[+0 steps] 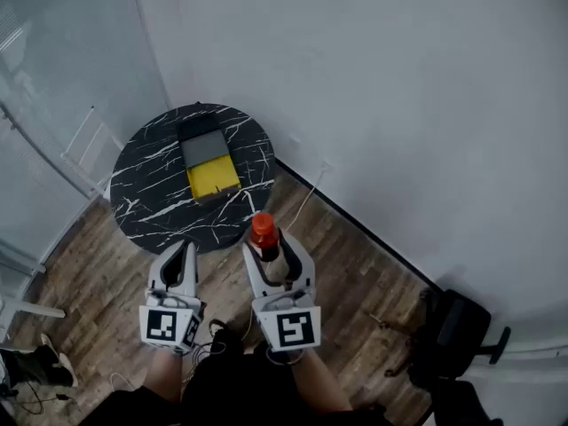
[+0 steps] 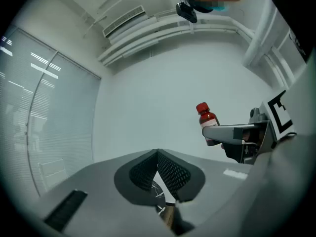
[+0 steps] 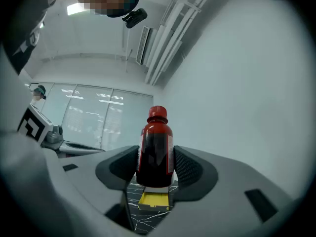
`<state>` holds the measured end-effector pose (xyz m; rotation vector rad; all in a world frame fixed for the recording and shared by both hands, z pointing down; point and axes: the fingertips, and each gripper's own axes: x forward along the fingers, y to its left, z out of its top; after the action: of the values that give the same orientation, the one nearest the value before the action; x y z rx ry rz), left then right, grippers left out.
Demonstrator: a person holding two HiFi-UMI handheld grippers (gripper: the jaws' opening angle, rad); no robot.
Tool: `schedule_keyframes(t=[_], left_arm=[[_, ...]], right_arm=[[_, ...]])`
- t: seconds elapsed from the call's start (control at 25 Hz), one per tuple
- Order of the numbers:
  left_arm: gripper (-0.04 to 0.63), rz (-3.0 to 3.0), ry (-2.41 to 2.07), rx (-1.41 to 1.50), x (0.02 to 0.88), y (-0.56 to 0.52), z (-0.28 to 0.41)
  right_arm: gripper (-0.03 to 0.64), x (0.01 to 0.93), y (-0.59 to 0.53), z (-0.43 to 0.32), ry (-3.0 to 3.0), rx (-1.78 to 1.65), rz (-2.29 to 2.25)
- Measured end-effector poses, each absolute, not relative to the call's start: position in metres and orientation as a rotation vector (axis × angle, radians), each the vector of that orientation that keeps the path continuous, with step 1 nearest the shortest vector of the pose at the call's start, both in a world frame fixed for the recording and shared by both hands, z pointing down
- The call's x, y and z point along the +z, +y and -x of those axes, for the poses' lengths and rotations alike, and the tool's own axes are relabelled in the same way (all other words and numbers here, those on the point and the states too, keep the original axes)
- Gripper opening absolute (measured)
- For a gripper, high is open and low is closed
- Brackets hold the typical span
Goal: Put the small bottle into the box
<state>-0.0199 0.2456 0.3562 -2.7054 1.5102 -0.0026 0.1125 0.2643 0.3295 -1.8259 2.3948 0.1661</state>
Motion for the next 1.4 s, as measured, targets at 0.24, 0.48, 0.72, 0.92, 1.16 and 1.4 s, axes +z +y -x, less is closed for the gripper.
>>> schedule_keyframes(t=[0.24, 0.48, 0.72, 0.92, 1.16, 1.4], left_arm=[[-0.002, 2.722, 1.497, -0.024, 0.357, 0.257, 0.001], [-0.002, 2.702, 1.496, -0.005, 0.351, 0.272, -0.021], [-0.002, 2.688, 1.519, -0.058, 0.367, 0.285, -0.031], [-0.002, 2.691, 1.544, -0.105, 0.374, 0.279, -0.026], [-0.002, 2.755, 1.517, -0.094, 0.396, 0.255, -0.032], [-0.002, 2.777, 1.518, -0.091, 0.402, 0.205, -0.021]], right_arm=[[0.212, 0.325, 0.276, -0.125, 2.422, 0.185, 1.796], [0.212, 0.317, 0.288, -0.144, 2.438, 0.186, 1.756], [0.212, 0.322, 0.293, -0.155, 2.448, 0.169, 1.719], [0.212, 0.339, 0.290, -0.151, 2.466, 0.118, 1.722], [0.212, 0.357, 0.267, -0.156, 2.485, 0.076, 1.767], [0.212, 0.357, 0.219, -0.143, 2.498, 0.056, 1.781]])
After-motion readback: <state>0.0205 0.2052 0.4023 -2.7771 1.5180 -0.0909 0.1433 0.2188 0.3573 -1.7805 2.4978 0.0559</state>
